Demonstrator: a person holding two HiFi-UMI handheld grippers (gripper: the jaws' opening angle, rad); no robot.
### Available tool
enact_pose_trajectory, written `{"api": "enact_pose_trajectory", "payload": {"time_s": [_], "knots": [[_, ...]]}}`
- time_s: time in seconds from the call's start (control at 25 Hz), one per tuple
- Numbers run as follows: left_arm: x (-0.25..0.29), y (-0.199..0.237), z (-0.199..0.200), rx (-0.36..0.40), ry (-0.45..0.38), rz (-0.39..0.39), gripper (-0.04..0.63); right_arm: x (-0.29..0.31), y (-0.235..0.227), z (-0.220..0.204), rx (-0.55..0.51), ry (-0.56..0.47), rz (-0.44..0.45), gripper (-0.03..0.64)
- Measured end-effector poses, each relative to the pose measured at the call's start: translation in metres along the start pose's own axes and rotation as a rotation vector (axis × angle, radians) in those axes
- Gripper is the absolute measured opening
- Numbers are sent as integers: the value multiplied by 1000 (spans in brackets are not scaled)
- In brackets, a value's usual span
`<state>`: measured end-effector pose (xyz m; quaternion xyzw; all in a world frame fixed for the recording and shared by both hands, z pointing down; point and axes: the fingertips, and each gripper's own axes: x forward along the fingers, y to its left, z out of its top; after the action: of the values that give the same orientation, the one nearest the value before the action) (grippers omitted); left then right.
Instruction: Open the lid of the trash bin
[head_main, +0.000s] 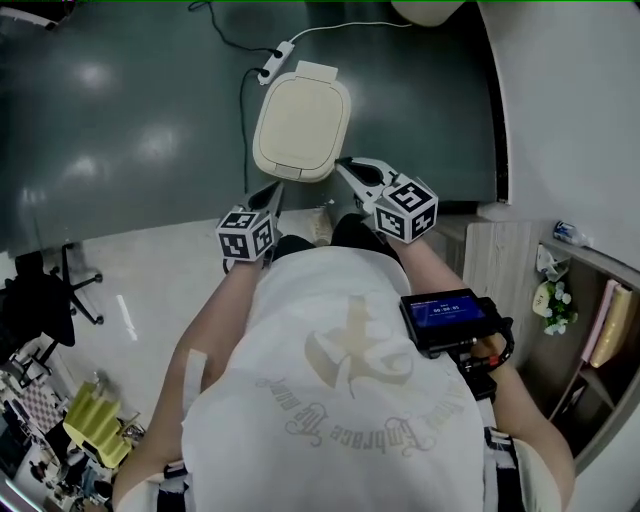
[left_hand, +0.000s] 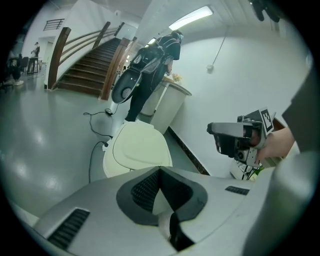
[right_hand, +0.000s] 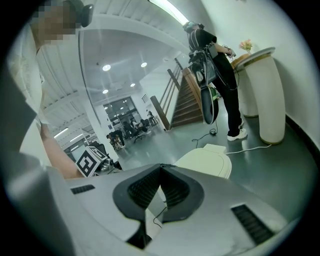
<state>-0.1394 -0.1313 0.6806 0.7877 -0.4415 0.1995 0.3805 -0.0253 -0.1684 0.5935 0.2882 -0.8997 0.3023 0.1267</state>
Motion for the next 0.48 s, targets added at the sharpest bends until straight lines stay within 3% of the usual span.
{"api": "enact_pose_trajectory", "payload": {"time_s": [0.48], "knots": [[31,4,-17,-8,64,11,12,-6,-6,-25,48,40,-15,5]]}}
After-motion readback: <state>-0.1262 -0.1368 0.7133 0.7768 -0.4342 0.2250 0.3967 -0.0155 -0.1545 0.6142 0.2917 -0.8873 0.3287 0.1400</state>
